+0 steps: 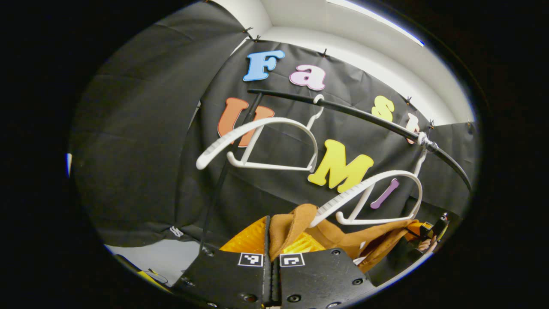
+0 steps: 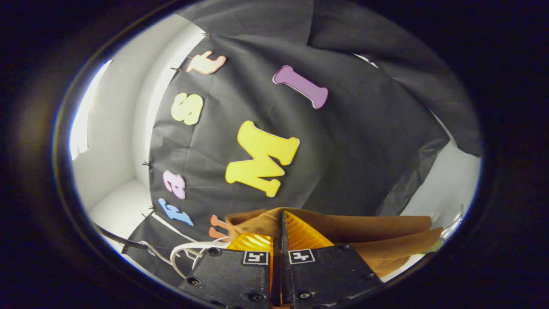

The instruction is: Grasp the clothes on the hanger with both hands and then place them into the laundry hamper below.

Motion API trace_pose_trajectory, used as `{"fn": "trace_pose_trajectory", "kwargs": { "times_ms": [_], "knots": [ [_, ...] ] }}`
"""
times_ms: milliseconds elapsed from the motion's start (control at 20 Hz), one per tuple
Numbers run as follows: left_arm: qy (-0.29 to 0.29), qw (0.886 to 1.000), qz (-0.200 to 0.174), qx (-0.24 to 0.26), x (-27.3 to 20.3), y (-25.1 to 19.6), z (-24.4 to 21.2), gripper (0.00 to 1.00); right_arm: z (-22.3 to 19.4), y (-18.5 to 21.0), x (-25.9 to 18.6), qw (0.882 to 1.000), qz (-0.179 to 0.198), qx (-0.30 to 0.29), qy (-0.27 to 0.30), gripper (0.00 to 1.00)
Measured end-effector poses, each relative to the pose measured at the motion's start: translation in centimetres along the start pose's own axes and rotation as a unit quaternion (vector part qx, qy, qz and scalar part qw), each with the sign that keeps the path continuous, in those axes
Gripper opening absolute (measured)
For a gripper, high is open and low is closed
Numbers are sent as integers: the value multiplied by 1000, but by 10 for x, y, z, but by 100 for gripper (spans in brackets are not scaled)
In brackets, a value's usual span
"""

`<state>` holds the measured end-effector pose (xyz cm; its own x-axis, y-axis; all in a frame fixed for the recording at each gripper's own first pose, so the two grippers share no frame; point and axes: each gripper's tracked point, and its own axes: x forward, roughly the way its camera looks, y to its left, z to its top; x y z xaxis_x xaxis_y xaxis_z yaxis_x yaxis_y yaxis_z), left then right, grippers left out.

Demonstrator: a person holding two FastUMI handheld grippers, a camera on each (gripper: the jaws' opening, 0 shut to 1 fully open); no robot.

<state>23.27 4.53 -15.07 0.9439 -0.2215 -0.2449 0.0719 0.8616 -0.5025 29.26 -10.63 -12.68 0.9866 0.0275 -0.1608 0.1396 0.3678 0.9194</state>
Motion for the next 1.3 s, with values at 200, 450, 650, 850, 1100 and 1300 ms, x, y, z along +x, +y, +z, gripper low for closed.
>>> {"fn": "trace_pose_trajectory", "kwargs": {
  "times_ms": [200, 450, 650, 850, 1100, 1300],
  "knots": [
    [19, 1000, -4, 13, -2, 0, -17, 1, -17, -18, -7, 999, -15, -26, 16, 4],
    [33, 999, -12, 0, -14, 0, -33, 1, -40, -41, -24, 998, -35, -31, 35, 4],
    [59, 998, -30, -10, -23, -12, -64, 0, -72, -59, -32, 992, -63, -72, 77, 4],
    [71, 995, -68, 10, -43, -43, -77, 0, -107, -46, -51, 988, -42, -90, 114, 0],
    [83, 988, -122, 37, -63, -90, -87, 6, -155, -21, -76, 976, -10, -136, 172, 4],
    [87, 983, -152, 60, -71, -123, -88, 6, -192, 10, -87, 965, 21, -155, 212, 4]
  ]
}}
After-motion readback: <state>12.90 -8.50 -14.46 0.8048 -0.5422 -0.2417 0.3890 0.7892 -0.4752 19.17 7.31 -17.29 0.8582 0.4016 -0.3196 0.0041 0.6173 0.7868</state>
